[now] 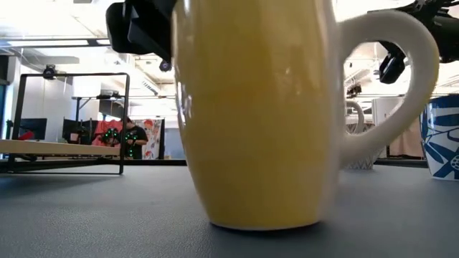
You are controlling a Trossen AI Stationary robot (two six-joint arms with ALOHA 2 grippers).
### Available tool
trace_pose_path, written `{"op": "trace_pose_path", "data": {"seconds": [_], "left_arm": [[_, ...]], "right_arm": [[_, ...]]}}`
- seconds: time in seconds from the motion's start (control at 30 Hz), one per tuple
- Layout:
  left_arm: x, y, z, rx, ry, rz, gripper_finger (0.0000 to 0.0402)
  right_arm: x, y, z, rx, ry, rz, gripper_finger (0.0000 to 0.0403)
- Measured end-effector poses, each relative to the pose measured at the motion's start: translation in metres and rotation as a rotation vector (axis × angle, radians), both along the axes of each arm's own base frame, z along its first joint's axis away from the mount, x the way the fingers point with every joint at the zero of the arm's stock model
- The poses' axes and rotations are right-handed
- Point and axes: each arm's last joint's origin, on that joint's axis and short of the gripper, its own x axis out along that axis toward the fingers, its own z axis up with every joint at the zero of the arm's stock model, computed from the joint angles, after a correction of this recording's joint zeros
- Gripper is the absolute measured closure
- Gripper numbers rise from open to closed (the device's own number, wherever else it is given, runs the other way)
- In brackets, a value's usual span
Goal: Place coffee mugs
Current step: Put the yellow mug on the shelf
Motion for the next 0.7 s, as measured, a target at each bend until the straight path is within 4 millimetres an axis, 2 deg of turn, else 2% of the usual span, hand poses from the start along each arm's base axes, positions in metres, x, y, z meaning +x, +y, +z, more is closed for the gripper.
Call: {"op": "trace_pose_path", "data": {"seconds": [0.1,0.17,0.33,0.7], "left_arm": [[0.000,0.001,0.000,-0.011,0.008,-0.002,0.0371],[0.001,0.001,0.000,-0.027,0.013,-0.007,0.0392],[0.000,0.001,0.004,-0.024,0.027,-0.047,0.0392],[-0.014,-0.001,0.030,0.088,0.158,-0.165,0.0396]], "right_arm": [[0.000,0.000,0.000,0.000,0.000,0.000,0.0310],[0.000,0.000,0.000,0.000,0.000,0.000,0.0310],[0.000,0.000,0.000,0.000,0.000,0.000,0.0310],[0.000,0.000,0.000,0.000,-0.001,0.000,0.0310]]}}
